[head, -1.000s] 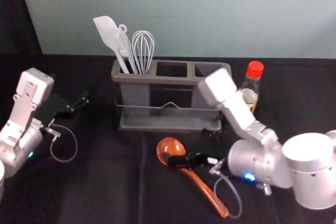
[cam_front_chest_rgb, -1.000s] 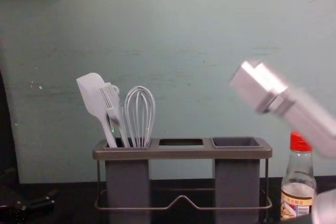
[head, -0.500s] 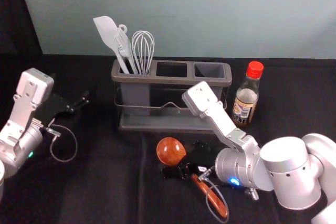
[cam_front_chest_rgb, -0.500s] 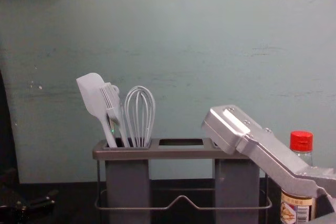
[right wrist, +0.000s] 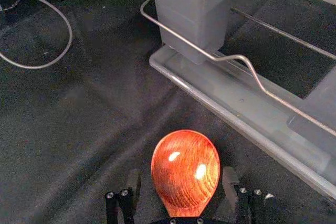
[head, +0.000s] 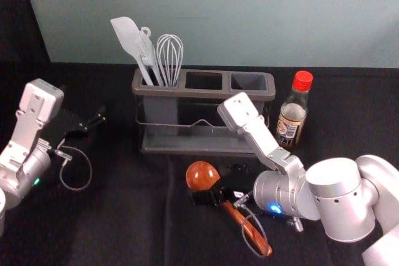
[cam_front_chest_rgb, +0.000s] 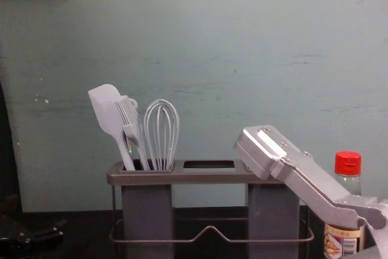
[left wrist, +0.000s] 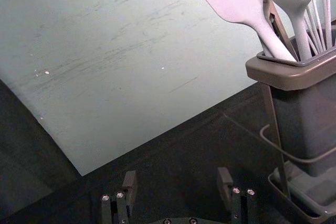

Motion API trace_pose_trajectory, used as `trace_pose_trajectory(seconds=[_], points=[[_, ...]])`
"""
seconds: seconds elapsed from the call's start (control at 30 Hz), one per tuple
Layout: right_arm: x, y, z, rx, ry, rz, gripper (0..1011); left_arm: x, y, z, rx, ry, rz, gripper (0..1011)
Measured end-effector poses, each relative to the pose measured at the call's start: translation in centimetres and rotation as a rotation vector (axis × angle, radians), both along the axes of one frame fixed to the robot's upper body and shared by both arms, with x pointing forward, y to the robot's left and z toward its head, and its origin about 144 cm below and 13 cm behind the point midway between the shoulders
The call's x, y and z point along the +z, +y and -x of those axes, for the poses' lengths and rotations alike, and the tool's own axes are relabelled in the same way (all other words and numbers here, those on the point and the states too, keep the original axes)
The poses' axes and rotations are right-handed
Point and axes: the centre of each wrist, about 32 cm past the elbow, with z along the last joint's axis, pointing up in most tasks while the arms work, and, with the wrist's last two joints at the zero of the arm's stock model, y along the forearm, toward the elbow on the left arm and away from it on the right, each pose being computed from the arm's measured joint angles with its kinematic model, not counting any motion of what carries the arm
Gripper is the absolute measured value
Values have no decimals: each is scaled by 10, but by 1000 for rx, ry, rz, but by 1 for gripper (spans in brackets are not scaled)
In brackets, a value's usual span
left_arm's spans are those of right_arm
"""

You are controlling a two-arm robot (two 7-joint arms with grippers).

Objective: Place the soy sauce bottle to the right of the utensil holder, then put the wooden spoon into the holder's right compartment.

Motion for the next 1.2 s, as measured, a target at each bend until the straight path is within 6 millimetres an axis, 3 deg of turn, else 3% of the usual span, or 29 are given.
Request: trace_pose_trajectory(seconds=[1.2], points=[[-12, 13, -15, 29, -16, 31, 1000, 0, 0, 0, 0, 0, 0, 1005]])
